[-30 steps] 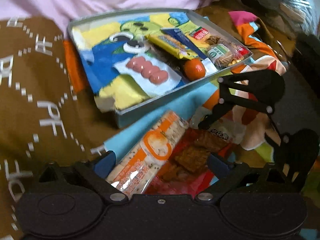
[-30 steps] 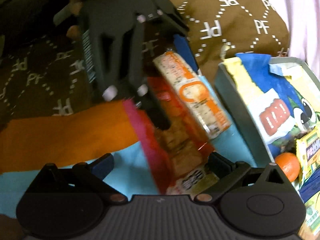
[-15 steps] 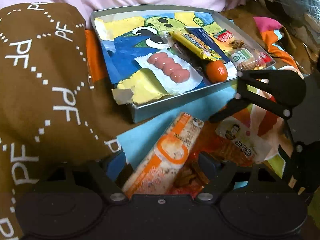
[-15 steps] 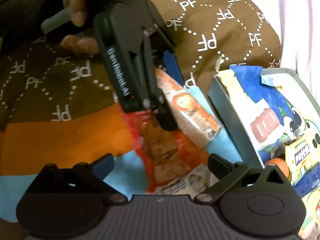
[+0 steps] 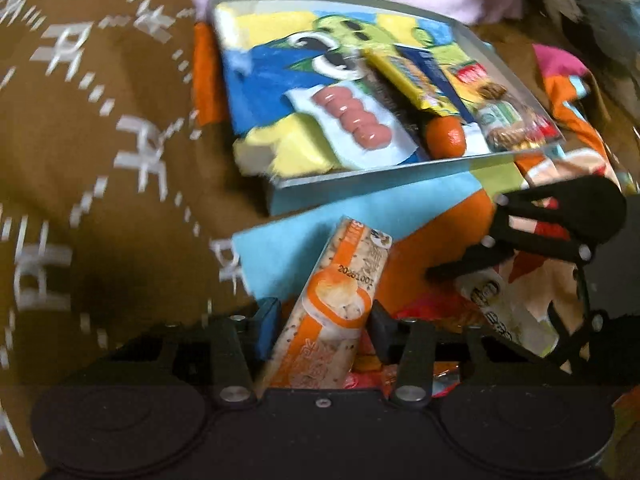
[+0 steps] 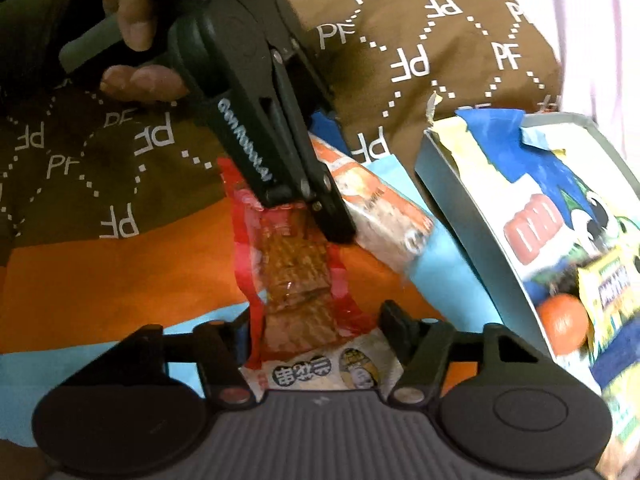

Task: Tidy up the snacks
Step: 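Lift the biscuit pack with the left tool while the right lifts the red tofu pack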

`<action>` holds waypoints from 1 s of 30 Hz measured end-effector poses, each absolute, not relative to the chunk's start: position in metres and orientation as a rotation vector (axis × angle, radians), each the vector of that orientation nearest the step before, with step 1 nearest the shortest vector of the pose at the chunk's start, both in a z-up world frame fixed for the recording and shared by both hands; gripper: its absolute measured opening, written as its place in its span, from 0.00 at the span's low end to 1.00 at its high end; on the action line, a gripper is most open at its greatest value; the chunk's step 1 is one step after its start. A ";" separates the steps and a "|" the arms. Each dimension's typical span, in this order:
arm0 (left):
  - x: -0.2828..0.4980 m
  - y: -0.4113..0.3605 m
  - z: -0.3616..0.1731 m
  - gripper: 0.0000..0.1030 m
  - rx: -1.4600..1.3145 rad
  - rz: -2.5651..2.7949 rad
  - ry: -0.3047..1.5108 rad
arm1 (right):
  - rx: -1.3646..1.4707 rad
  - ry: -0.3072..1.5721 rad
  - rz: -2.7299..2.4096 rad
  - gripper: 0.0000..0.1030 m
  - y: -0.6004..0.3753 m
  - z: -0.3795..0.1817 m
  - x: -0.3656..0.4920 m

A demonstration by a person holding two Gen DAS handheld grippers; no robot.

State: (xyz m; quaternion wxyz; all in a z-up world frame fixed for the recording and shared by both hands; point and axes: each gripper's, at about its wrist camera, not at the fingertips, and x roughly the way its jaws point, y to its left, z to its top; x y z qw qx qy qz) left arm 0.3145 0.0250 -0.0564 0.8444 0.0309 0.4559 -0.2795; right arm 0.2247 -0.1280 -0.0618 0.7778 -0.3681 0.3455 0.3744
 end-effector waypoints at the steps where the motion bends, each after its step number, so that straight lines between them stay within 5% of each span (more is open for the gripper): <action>1: 0.312 0.026 -0.057 0.46 0.047 -0.565 0.969 | -0.794 0.743 0.800 0.63 -0.129 -0.063 0.220; 27: 0.217 0.006 -0.063 0.36 -0.080 -0.270 0.961 | -0.467 0.818 0.539 0.63 -0.160 -0.074 0.103; 30: 0.215 0.001 -0.067 0.37 -0.039 -0.264 0.969 | -0.457 0.804 0.523 0.71 -0.161 -0.075 0.102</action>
